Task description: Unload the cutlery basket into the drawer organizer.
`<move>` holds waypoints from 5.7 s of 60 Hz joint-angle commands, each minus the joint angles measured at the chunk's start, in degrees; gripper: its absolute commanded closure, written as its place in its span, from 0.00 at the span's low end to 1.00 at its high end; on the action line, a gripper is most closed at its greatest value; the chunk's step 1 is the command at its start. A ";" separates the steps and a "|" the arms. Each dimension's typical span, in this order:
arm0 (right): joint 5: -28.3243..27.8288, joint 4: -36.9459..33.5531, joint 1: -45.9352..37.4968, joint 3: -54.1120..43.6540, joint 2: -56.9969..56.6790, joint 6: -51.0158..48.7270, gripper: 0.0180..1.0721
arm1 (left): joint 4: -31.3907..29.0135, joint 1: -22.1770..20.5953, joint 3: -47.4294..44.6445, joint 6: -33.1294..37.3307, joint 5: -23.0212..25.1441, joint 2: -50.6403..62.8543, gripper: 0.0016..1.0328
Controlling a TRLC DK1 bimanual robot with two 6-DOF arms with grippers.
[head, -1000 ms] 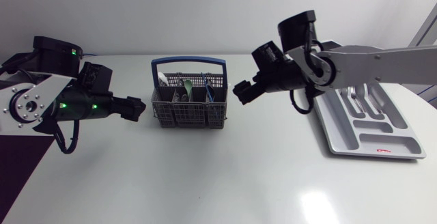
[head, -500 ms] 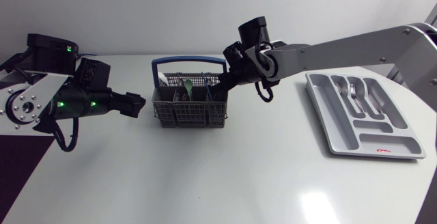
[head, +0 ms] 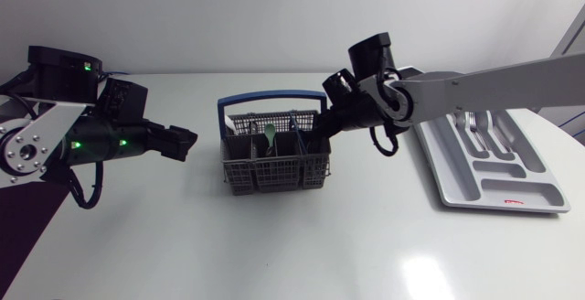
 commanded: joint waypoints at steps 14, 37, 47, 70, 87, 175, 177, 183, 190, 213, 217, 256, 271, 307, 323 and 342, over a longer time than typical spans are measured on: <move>2.73 -0.56 2.47 -13.33 -12.81 1.14 0.55 | -0.37 -3.01 -3.42 3.11 0.55 -1.58 0.10; 5.01 -5.30 0.36 -25.28 -33.73 2.81 0.26 | -1.42 -4.77 -6.15 6.98 0.46 -2.81 0.10; 5.01 -4.07 -3.42 -28.62 -33.55 0.35 0.67 | -2.30 -8.99 -7.99 9.71 0.28 -3.08 0.14; 3.87 -1.00 -2.80 -26.60 -23.97 0.26 0.83 | -0.89 -10.49 -7.64 11.55 0.72 2.64 0.26; 3.96 -1.79 5.90 -24.32 -20.99 2.10 0.83 | 2.36 -10.40 -5.62 11.90 0.90 6.68 0.25; 1.23 -11.02 1.24 -27.39 -33.20 0.70 0.17 | -18.65 -18.31 17.67 1.09 13.29 18.72 0.46; 1.14 -11.10 1.07 -27.48 -33.20 0.52 0.17 | -18.56 -18.48 18.11 0.92 13.20 19.42 0.47; 1.14 -11.10 0.98 -27.66 -33.38 0.43 0.17 | -18.56 -18.40 19.16 0.65 13.29 20.74 0.47; 1.06 -11.10 0.80 -28.01 -33.55 0.08 0.17 | -18.56 -18.48 19.69 0.57 13.47 21.62 0.47; 0.97 -11.10 0.10 -28.71 -34.52 -0.80 0.17 | -18.47 -18.92 21.27 -0.84 14.17 24.61 0.71; 0.97 -11.10 0.10 -28.89 -34.70 -0.88 0.17 | -18.30 -18.84 21.45 -0.84 14.17 24.79 0.75; 0.88 -11.54 -0.17 -30.12 -36.63 -1.50 0.17 | -18.21 -15.06 21.89 -4.18 23.40 23.91 0.97; 0.88 -12.42 -0.08 -29.77 -37.86 -1.50 0.17 | -18.38 -11.54 22.42 -6.64 29.55 19.51 0.97; -2.81 -19.01 -0.96 -26.60 -50.17 -3.70 0.14 | -18.56 -9.61 21.36 -10.24 39.48 1.93 0.97; -8.52 -21.91 -0.69 -27.30 -57.64 -8.97 0.12 | -18.47 -20.07 18.55 -5.94 39.31 -0.70 0.97; -16.70 -24.81 2.21 -29.68 -63.09 -15.82 0.12 | -19.79 -28.59 19.25 -0.84 38.96 4.92 0.97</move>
